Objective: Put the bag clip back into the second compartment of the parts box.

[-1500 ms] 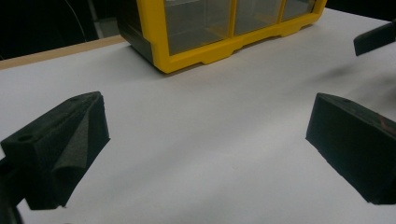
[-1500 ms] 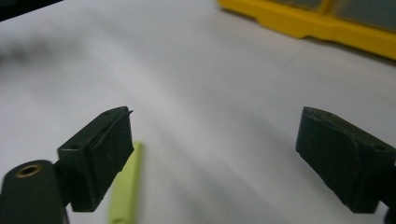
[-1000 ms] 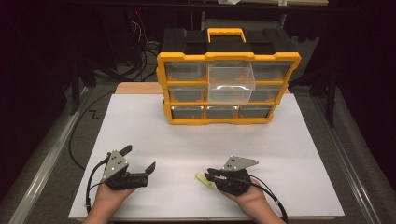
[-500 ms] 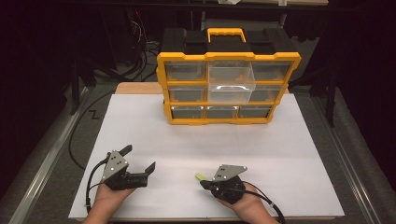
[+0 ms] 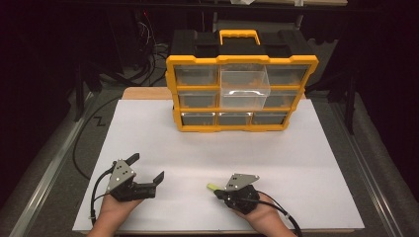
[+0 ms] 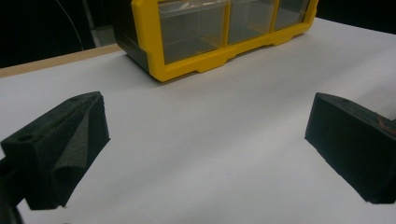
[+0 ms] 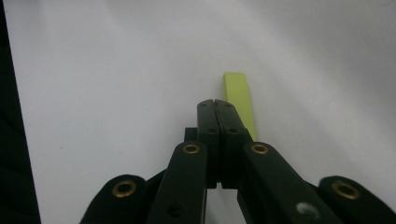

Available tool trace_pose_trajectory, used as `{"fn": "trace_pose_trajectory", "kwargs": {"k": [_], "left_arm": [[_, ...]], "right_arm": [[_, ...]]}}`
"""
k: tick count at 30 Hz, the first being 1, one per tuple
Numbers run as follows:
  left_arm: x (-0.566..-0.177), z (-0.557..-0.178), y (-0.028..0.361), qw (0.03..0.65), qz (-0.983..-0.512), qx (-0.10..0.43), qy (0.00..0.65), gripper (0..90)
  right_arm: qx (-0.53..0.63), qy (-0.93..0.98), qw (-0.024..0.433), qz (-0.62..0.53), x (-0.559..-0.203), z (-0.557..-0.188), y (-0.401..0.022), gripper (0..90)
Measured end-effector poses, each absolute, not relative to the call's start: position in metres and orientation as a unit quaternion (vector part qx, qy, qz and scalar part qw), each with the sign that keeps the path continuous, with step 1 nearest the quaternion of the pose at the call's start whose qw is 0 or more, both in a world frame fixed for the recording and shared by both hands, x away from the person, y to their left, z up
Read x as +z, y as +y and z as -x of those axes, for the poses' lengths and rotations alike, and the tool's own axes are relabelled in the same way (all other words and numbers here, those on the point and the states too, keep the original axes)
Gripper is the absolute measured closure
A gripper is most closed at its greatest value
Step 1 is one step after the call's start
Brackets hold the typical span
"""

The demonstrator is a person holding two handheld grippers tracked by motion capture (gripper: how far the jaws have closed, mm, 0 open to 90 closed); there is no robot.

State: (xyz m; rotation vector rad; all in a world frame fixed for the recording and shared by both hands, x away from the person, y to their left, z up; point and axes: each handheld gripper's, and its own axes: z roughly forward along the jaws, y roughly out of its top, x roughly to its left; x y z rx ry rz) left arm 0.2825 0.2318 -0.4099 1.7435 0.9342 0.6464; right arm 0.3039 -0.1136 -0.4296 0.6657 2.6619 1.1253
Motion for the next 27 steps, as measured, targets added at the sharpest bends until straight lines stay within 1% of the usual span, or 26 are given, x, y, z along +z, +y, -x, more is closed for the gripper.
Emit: {"fn": "trace_pose_trajectory", "kwargs": {"k": [6, 8, 11, 13, 14, 15, 16, 19, 21, 25, 27], "left_arm": [[-0.41, -0.284, 0.232, 0.504, -0.724, 0.267, 0.388, 0.8], [-0.41, -0.283, 0.232, 0.507, -0.722, 0.266, 0.388, 0.8], [-0.41, -0.283, 0.233, 0.508, -0.721, 0.266, 0.389, 0.8], [-0.41, -0.283, 0.233, 0.508, -0.721, 0.266, 0.389, 0.8], [-0.41, -0.283, 0.233, 0.508, -0.721, 0.266, 0.389, 0.8], [-0.409, -0.283, 0.233, 0.508, -0.722, 0.266, 0.388, 0.8], [-0.409, -0.283, 0.233, 0.508, -0.722, 0.266, 0.388, 0.8], [-0.409, -0.283, 0.233, 0.51, -0.72, 0.267, 0.387, 0.8], [-0.41, -0.284, 0.233, 0.51, -0.72, 0.265, 0.389, 0.8], [-0.41, -0.284, 0.233, 0.51, -0.721, 0.264, 0.388, 0.8], [-0.409, -0.283, 0.233, 0.511, -0.721, 0.265, 0.386, 0.8]], "right_arm": [[0.374, 0.895, 0.092, -0.226, -0.431, -0.308, -0.115, 90.0], [0.386, 0.892, 0.082, -0.222, -0.429, -0.308, -0.117, 90.0], [0.405, 0.884, 0.077, -0.223, -0.422, -0.307, -0.121, 87.2], [0.414, 0.878, 0.081, -0.228, -0.419, -0.308, -0.126, 83.9], [0.414, 0.878, 0.081, -0.228, -0.419, -0.308, -0.126, 83.9], [0.417, 0.874, 0.082, -0.236, -0.417, -0.31, -0.131, 78.7], [0.417, 0.874, 0.082, -0.236, -0.417, -0.31, -0.131, 78.7], [0.424, 0.868, 0.072, -0.248, -0.415, -0.316, -0.139, 64.9], [0.423, 0.868, 0.074, -0.247, -0.415, -0.316, -0.139, 56.0], [0.424, 0.869, 0.077, -0.244, -0.415, -0.316, -0.138, 35.4], [0.423, 0.868, 0.083, -0.246, -0.415, -0.315, -0.137, 23.4]]}}
